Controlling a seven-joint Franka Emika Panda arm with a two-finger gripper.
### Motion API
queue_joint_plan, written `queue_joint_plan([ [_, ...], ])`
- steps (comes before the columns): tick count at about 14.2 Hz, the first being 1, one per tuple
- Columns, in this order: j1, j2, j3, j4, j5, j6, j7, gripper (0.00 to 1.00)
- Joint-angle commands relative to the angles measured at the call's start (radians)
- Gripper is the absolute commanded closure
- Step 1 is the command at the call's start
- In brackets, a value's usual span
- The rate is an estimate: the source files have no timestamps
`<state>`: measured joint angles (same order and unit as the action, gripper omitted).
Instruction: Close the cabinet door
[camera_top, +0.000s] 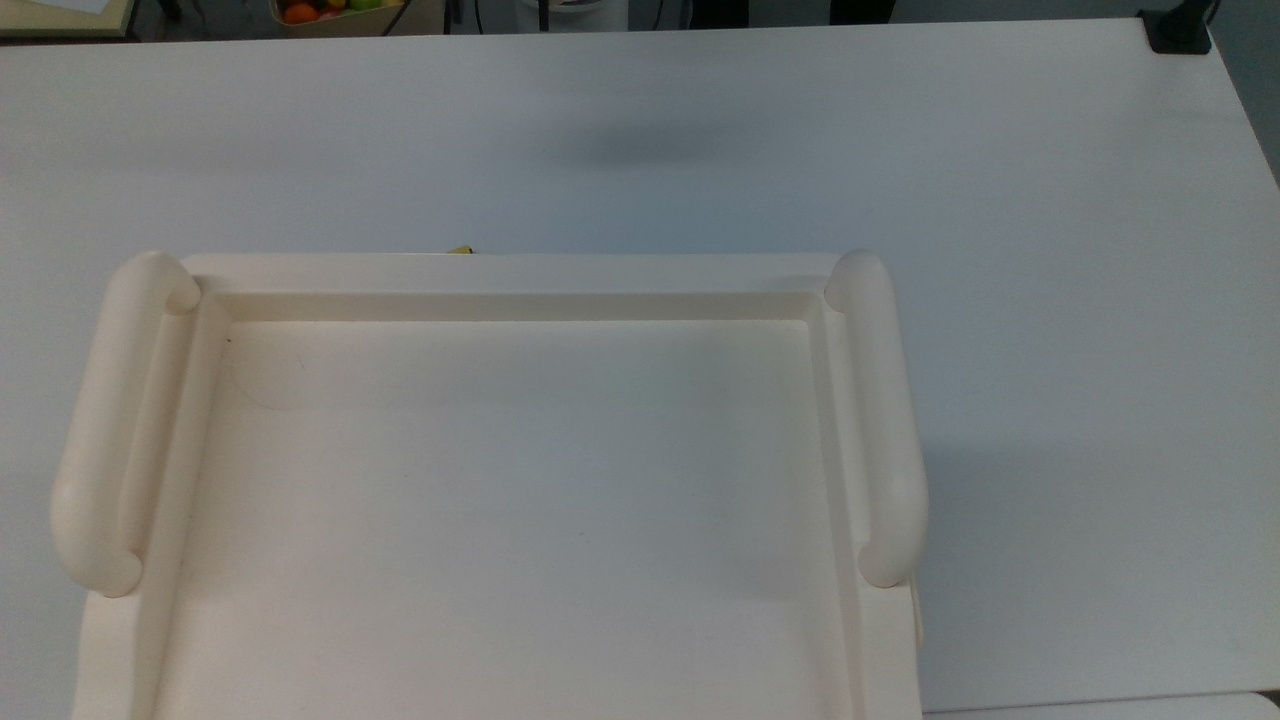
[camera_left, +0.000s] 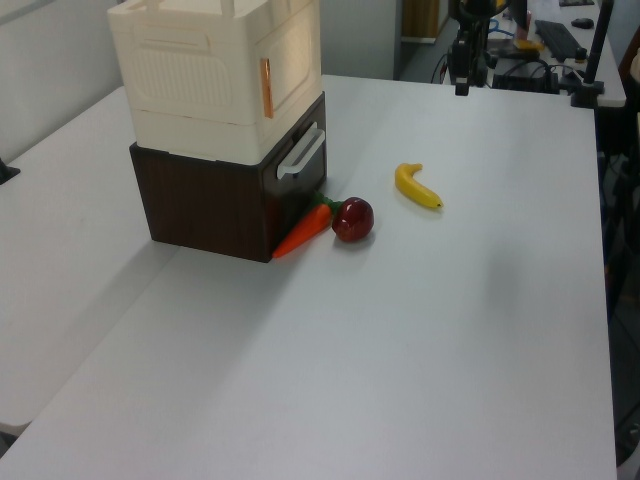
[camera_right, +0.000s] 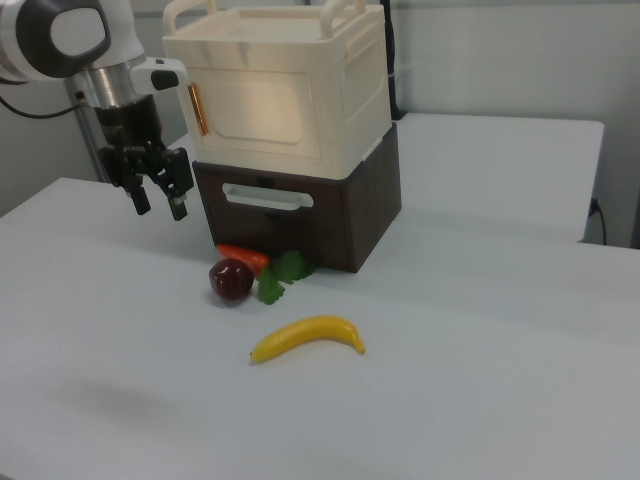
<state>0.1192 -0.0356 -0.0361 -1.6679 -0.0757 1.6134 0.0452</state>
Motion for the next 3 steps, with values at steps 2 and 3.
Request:
queue_joint_plan([
  [2,-0.018,-0.020,-0.007,-0.003,0.002,-0.020,-0.005,0.00],
  [3,-0.018,-0.018,-0.007,0.010,0.002,-0.021,-0.005,0.00],
])
